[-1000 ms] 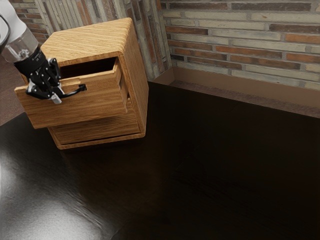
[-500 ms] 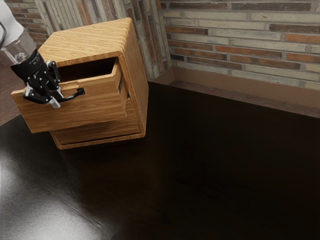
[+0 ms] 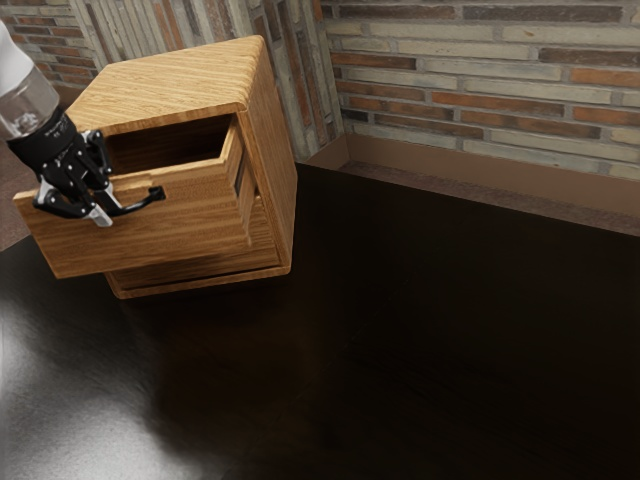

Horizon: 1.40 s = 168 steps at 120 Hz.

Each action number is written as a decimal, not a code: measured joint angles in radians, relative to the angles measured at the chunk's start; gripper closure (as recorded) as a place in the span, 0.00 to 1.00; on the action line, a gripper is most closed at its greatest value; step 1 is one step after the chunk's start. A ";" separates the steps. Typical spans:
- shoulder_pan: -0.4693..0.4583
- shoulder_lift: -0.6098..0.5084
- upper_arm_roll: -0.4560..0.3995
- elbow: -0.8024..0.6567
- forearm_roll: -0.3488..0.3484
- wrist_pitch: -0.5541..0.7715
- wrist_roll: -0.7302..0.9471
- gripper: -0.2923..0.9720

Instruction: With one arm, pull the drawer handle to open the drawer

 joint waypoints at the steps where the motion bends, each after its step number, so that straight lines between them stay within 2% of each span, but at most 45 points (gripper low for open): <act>1: 0.000 0.000 0.000 -0.001 0.000 0.000 0.000 0.71; 168: 0.000 -0.194 -0.029 -0.196 0.000 -0.005 0.000 0.71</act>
